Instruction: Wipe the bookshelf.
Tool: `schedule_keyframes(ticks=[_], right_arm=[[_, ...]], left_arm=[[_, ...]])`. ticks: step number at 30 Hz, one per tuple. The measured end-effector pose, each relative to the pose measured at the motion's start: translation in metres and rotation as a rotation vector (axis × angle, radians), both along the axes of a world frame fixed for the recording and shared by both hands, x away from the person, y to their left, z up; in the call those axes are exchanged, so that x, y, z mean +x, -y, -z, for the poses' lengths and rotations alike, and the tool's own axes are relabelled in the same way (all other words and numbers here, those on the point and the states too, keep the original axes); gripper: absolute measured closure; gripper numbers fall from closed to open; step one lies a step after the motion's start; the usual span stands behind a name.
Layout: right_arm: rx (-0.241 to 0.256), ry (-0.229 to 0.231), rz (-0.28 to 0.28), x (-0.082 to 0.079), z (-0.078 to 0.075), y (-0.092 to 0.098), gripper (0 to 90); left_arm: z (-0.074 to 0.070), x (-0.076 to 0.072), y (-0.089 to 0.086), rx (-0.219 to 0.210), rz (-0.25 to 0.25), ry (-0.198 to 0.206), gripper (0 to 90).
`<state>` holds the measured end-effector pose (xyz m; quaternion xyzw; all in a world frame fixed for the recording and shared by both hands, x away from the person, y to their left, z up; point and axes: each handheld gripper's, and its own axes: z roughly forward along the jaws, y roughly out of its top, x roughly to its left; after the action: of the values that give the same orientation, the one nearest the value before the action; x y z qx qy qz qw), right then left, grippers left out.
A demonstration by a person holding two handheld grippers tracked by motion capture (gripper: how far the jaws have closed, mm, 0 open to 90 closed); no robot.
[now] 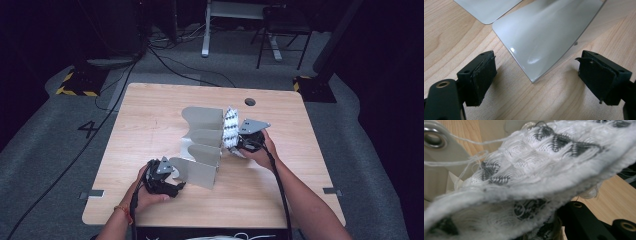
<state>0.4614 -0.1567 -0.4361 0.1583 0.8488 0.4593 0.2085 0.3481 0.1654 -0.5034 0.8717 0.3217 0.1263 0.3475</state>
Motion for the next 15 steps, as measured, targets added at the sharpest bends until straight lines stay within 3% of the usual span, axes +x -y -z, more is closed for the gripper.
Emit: schedule_keyframes(ticks=[2, 9, 10, 13, 15], right_arm=[[-0.004, -0.02, -0.003, 0.003, 0.003, -0.002, 75.3], [-0.105, -0.136, -0.031, 0.012, 0.033, -0.006, 75.1], [-0.118, -0.18, -0.039, 0.015, 0.039, -0.006, 74.9], [-0.145, -0.229, -0.031, 0.02, 0.05, -0.006, 74.4], [-0.125, -0.206, -0.001, 0.022, 0.051, -0.004, 75.1]], left_arm=[[0.0, 0.0, 0.0, 0.002, 0.003, 0.001, 14.8], [0.0, 0.0, 0.0, 0.004, 0.002, 0.001, 14.8], [0.0, 0.0, 0.0, 0.004, 0.002, 0.001, 14.8], [0.0, 0.0, 0.0, 0.003, 0.003, -0.001, 14.8], [0.0, 0.0, 0.0, 0.003, 0.003, 0.0, 14.8]])
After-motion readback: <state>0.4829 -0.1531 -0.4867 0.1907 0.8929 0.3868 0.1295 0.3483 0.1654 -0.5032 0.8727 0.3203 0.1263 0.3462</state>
